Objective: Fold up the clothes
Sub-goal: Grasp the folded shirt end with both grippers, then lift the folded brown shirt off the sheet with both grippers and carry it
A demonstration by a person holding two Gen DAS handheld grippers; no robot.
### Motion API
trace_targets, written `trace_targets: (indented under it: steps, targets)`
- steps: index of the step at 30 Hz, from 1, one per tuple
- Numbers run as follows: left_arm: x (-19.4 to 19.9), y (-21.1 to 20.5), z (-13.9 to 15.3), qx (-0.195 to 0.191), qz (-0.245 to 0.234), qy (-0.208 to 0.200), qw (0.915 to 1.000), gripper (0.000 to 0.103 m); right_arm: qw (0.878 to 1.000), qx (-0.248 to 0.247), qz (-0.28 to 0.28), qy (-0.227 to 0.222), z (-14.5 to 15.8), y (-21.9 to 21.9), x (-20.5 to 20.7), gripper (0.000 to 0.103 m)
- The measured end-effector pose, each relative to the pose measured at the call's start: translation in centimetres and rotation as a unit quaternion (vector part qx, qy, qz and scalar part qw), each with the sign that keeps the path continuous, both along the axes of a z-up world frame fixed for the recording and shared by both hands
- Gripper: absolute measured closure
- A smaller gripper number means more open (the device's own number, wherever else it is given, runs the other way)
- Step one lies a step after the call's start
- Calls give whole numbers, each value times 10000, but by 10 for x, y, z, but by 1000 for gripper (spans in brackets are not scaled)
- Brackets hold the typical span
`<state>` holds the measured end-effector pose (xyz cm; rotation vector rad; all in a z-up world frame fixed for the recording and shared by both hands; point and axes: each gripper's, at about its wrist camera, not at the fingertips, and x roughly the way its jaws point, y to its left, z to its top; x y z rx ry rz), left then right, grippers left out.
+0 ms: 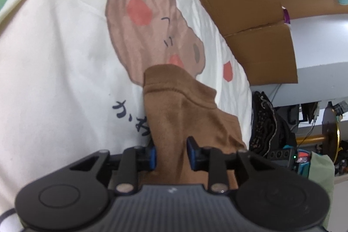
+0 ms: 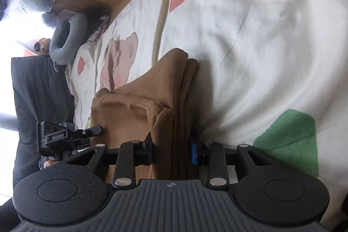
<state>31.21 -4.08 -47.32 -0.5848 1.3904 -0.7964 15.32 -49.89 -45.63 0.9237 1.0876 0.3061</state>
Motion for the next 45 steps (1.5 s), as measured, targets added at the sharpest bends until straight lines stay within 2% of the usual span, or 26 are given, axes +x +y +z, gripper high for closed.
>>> trace_targets:
  steps: [5,6,7,8,12,18,23,28,33,35,38,41,45]
  targets:
    - [2,-7,-4,-51,-36,-20,10000,75,10000,30,-11,-39,-4,3,5,70]
    - [2,-8,-4,-50,-45,-42,10000,77,10000,31,-5,-42,-4,3,5,71]
    - [2,-9,-3,-9,-61,-107,9999,82,10000,28,-5,-41,-4,4,6,77]
    - [1,-11,-2,71,-88,-206,9997,90,10000,13,-14,-29,-4,4,6,78]
    - [-1,-15,4,210,-148,-398,9989,94,9998,-185,-26,-19,1,8,8,85]
    - [-9,-17,25,416,-146,-607,9972,96,9990,-391,-193,4,12,14,5,88]
    - [-17,-23,50,646,-81,-783,9948,96,9981,-536,-316,-11,30,23,3,89]
    - [-30,-30,75,886,-97,-976,9912,96,9953,-937,-224,-84,55,33,1,90]
    - [-41,-36,104,1290,-118,-1143,9850,96,9936,-1100,-209,-171,83,42,-7,90]
    - [-47,-35,120,1419,-19,-1168,9830,96,9935,-1102,-196,-217,96,46,-10,90]
    - [-56,-31,147,1401,218,-1126,9835,97,9927,-1152,-149,-324,118,51,-14,90]
    - [-63,-34,174,1538,118,-1270,9798,97,9918,-1191,-115,-458,144,55,-21,91]
    - [-71,-31,214,1506,222,-1420,9781,97,9907,-1183,-117,-655,179,58,-34,91]
